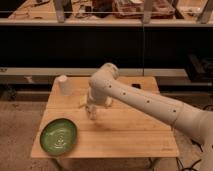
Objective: Place the ceramic cup in the ceramic bowl
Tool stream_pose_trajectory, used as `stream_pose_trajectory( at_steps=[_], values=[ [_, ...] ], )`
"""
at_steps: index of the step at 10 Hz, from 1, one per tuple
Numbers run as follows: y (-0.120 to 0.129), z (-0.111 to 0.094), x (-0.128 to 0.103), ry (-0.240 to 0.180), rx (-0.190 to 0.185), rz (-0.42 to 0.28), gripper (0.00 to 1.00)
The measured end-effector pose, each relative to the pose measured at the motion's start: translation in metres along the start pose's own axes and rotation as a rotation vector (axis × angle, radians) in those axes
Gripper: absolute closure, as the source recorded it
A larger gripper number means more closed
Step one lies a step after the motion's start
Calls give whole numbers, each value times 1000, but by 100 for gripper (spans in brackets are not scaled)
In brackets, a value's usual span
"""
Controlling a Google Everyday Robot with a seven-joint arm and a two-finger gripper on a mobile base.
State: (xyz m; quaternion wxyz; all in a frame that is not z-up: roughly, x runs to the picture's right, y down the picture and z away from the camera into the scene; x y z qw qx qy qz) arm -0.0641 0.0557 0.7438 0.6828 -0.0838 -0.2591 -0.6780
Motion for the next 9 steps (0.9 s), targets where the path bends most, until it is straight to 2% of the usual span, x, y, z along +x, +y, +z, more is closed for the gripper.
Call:
stream_pose_trajectory(
  at_steps=[1,2,4,5,7,8,9],
  values=[
    [-5,-13,20,37,-11,-13,20],
    [-14,-29,53,91,-16,-36,20],
    [-29,-40,100,144,27,-63,20],
    [-30,-40,124,171,40,-71,20],
    [-38,-17,168,215,66,-103,20],
    [-39,-8,182,231,72,-112,20],
    [-39,-5,186,235,72,-114,20]
  ],
)
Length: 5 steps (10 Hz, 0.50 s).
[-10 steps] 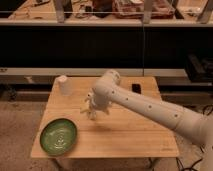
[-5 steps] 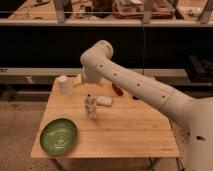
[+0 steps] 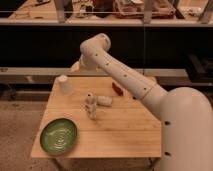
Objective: Place the ceramic cup in the ceramic bowl
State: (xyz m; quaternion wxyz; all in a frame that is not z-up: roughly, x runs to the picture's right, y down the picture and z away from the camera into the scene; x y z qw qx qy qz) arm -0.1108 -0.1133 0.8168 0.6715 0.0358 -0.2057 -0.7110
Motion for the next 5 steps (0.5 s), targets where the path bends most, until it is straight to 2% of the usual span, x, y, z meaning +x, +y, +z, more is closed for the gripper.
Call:
stream_pose_trajectory(
  at_steps=[5],
  values=[
    [0,0,1,3,0,-1,20]
  ],
)
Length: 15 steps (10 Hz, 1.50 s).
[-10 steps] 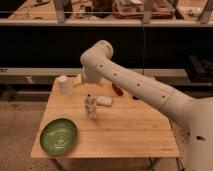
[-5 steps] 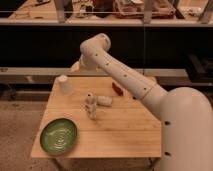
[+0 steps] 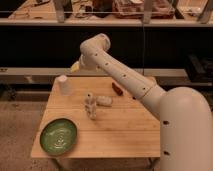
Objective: Place the ceramic cup in the ceramic bowl
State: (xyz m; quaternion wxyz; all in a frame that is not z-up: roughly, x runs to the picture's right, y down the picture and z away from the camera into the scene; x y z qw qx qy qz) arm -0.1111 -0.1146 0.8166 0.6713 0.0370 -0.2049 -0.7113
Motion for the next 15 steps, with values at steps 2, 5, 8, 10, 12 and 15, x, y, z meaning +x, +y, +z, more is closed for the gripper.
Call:
stream_pose_trajectory(
  at_steps=[2,5,8,10,12,15],
  values=[
    [-12,2,13,20,23,-20,20],
    [-77,28,47,22,143,-79,20],
    [-117,72,59,-2,150,-172,20],
    [-110,99,65,14,83,-219,20],
    [-99,115,73,52,28,-250,20],
    [-101,133,59,54,20,-255,20]
  ],
)
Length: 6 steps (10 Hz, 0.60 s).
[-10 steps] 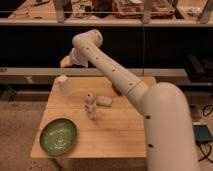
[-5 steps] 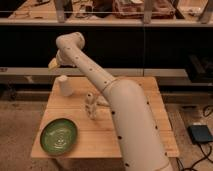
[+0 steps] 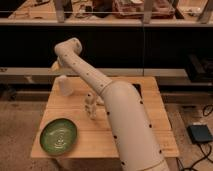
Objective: Place the ceramic cup in the ceramic bowl
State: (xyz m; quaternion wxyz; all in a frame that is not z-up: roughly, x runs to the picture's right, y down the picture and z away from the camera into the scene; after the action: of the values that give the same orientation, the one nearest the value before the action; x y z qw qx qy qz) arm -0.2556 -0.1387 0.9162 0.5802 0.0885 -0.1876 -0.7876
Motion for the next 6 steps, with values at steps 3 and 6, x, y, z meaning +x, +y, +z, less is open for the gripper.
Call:
stream_pose_trajectory(
  at_steps=[3,6],
  values=[
    [-8,14,-29,-48,19,-2,20],
    [-19,25,-44,-57,67,15,20]
  ],
)
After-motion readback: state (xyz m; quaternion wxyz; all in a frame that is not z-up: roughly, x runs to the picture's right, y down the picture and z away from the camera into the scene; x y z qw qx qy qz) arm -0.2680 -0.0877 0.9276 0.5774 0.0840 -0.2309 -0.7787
